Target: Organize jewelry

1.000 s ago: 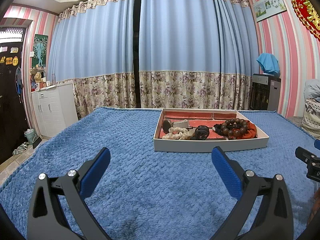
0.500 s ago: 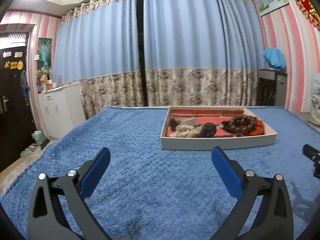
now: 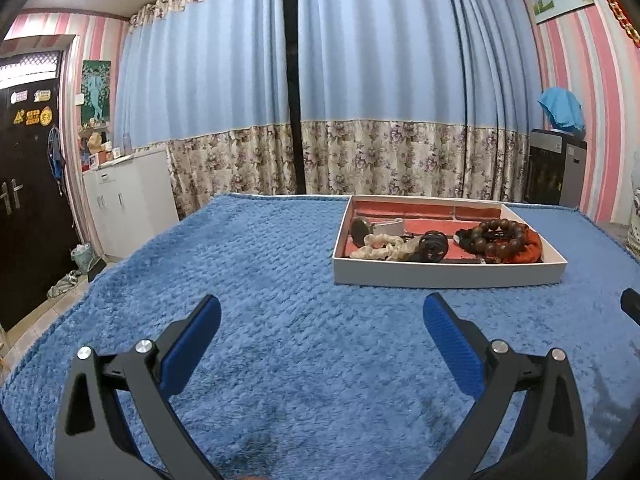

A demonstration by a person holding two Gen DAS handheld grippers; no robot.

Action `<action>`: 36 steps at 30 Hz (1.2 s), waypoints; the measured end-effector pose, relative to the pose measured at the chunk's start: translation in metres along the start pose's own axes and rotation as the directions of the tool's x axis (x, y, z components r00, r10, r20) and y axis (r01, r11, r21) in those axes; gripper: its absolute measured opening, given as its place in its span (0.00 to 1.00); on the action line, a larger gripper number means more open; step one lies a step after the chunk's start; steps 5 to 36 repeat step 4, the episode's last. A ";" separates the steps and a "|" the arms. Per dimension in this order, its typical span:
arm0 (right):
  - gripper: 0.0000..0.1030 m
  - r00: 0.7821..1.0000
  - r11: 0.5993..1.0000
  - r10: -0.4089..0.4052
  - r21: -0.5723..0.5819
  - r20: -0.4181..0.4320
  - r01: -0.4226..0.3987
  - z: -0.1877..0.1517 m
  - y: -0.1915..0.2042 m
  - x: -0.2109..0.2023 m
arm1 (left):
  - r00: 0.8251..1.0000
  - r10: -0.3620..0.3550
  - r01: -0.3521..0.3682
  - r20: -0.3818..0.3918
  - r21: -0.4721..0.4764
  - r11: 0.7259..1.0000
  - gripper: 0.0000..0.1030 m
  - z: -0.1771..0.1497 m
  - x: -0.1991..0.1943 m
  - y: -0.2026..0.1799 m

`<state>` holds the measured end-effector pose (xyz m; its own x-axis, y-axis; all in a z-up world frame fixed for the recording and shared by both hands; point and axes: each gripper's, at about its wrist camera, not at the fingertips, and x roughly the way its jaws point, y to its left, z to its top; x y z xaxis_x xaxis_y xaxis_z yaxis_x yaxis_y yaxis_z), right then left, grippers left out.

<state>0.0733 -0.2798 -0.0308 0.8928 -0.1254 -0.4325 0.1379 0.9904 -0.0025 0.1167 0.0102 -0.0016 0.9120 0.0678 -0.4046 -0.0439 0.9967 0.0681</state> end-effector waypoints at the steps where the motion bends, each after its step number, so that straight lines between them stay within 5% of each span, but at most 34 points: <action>1: 0.96 1.000 1.000 0.000 0.000 -0.001 0.000 0.000 0.000 0.000 | 1.000 0.002 -0.002 -0.005 -0.005 1.000 0.96 0.000 0.001 0.001; 36: 0.96 1.000 1.000 0.000 -0.001 0.000 0.000 0.000 0.000 0.000 | 1.000 0.003 -0.003 -0.007 -0.012 1.000 0.96 0.000 0.001 0.003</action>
